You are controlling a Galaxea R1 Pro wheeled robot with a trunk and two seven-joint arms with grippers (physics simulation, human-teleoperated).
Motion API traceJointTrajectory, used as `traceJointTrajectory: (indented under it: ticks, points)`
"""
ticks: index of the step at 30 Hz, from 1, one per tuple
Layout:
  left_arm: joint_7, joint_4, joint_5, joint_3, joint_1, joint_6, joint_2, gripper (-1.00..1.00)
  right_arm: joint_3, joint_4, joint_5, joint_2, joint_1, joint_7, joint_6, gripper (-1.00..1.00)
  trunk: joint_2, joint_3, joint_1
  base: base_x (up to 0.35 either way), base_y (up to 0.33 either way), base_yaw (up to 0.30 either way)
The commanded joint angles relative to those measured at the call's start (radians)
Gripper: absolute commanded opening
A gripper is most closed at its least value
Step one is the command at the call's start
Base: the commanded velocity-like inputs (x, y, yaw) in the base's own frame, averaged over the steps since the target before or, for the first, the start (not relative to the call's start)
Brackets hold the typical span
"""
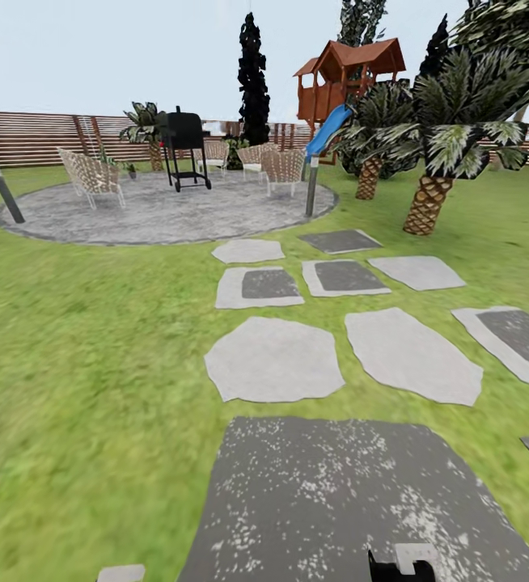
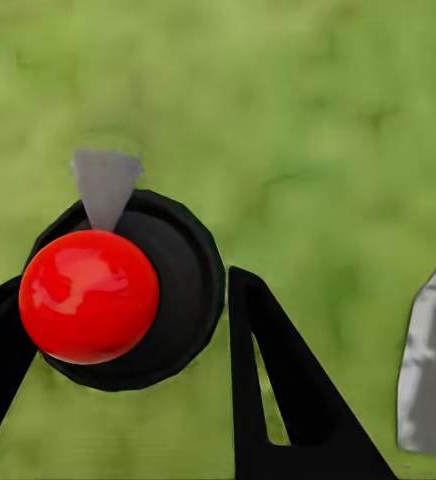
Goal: Pick up the pesticide atomizer in the garden and spray insectifuge to fully cover both potted plants in the garden.
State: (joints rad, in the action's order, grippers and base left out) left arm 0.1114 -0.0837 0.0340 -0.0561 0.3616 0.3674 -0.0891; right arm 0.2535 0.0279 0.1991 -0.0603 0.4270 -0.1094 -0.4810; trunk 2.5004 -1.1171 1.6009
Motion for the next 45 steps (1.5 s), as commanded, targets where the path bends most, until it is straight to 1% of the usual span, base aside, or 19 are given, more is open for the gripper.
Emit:
traceJointTrajectory:
  ticks: [1, 6, 10, 13, 39, 45]
  points:
    - [0.001, 0.001, 0.004, -0.005, 0.000, 0.004, 0.000, -1.00, 0.009, 0.000, 0.008, 0.000, 0.001, -0.003, -0.002, 1.00, 0.000, -0.001, 0.000, 0.343, 0.000, 0.000]
    - [0.002, 0.001, 0.004, -0.006, 0.000, 0.006, 0.000, -1.00, 0.009, 0.000, 0.008, 0.000, 0.000, -0.001, -0.002, 1.00, 0.000, -0.001, 0.000, 0.343, 0.000, 0.000]
    - [0.006, 0.002, 0.006, -0.006, 0.000, 0.046, 0.000, -1.00, 0.009, 0.000, 0.008, 0.001, 0.000, -0.001, -0.002, 1.00, 0.000, -0.001, 0.000, 0.343, 0.000, 0.000]
    - [0.007, 0.002, 0.005, -0.006, -0.002, 0.053, 0.000, -1.00, 0.009, 0.000, 0.008, 0.001, 0.000, -0.001, -0.002, 1.00, 0.000, -0.001, 0.000, 0.343, 0.000, 0.000]
    - [0.005, 0.004, 0.002, -0.005, -0.006, 0.056, 0.001, -1.00, 0.008, 0.000, 0.006, -0.002, -0.007, -0.004, -0.002, 1.00, 0.000, -0.001, 0.000, 0.343, 0.000, 0.000]
    - [0.005, 0.003, 0.002, -0.005, -0.006, 0.056, 0.000, -1.00, 0.008, 0.000, 0.006, -0.001, -0.007, -0.005, -0.002, 1.00, 0.000, -0.001, 0.000, 0.343, 0.000, 0.182]
